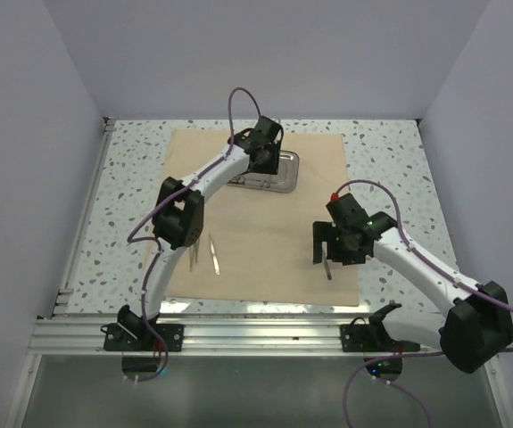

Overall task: Open and lay out the surgical kit
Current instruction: Place the medical item in the surgical kit, then pick up the medical item from the container.

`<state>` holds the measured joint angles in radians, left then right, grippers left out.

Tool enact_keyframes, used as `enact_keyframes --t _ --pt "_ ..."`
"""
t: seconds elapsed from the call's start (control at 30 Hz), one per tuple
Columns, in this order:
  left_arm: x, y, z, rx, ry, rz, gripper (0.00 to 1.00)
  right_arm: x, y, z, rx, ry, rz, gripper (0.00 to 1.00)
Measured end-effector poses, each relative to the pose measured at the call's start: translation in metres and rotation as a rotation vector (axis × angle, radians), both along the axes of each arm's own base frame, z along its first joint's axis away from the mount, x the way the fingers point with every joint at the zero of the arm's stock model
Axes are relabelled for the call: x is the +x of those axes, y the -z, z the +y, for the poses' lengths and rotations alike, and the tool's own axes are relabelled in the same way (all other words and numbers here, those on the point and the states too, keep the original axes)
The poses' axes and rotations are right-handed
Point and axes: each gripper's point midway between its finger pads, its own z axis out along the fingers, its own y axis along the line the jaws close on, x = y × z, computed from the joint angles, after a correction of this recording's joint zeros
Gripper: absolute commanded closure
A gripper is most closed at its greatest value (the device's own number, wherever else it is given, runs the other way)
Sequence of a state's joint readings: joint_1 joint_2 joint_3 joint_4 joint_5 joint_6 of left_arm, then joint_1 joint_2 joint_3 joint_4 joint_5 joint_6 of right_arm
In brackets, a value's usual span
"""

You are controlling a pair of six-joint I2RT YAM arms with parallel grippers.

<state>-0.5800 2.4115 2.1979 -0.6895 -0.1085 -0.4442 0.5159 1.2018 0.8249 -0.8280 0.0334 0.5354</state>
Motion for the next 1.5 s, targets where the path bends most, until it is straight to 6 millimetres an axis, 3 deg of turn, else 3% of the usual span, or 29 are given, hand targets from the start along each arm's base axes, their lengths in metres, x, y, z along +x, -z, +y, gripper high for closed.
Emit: enact_keyframes --t 0.27,0.5,0.97,1.2,1.5 --pt "-0.009 0.021 -0.014 0.001 0.016 0.033 0.54 -0.006 -0.028 -0.003 0.031 0.004 -0.055 0.14" --pt "-0.016 0.044 -0.020 0.031 0.027 0.059 0.54 -0.014 -0.033 -0.008 0.027 0.005 -0.051 0.14" --pt "-0.012 0.048 -0.013 0.071 0.008 0.035 0.54 -0.015 -0.027 -0.009 0.006 0.005 -0.018 0.16" --pt "-0.005 0.049 -0.008 0.098 -0.016 0.020 0.63 -0.010 -0.030 -0.007 0.003 0.005 -0.016 0.17" --pt "0.000 0.052 -0.003 0.188 -0.015 -0.015 0.65 -0.007 -0.025 -0.005 -0.012 0.005 0.011 0.17"
